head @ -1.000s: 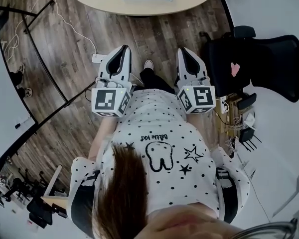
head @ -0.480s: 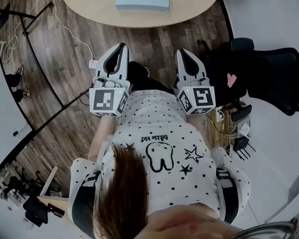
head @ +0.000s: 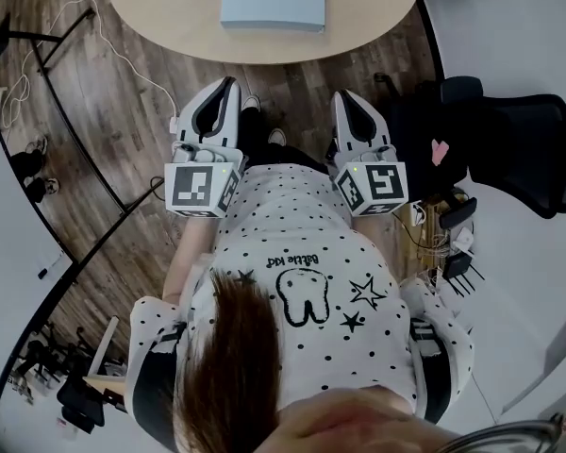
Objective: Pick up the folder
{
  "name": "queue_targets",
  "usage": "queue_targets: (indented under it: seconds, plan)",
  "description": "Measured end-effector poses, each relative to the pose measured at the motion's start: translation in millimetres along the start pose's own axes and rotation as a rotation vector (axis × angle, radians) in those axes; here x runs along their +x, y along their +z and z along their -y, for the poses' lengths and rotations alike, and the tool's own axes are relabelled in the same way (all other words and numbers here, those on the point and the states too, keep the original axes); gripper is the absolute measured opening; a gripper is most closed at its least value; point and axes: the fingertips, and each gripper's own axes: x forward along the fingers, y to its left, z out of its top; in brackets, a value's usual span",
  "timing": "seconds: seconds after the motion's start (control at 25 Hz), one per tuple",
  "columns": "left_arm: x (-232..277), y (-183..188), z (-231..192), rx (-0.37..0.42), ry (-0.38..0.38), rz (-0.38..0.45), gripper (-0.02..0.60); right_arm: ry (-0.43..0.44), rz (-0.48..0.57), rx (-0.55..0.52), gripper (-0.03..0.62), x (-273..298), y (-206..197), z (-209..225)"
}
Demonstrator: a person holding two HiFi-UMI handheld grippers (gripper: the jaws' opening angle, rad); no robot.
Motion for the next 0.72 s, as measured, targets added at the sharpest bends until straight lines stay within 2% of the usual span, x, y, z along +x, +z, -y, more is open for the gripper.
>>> queue_targets:
  seconds: [0.4,0.72]
  plan:
    - [39.9,23.0,-64.6,0.014,-0.061,0.011,0.023,-0.061,0.025,0.014,0.008,65.3,26.2,-15.5]
    - [77.0,4.8,-99.3,0.010,-0.108,-0.021,0.023,-0.126,0.016,0.048,0.008,105.5,14.5,-6.2]
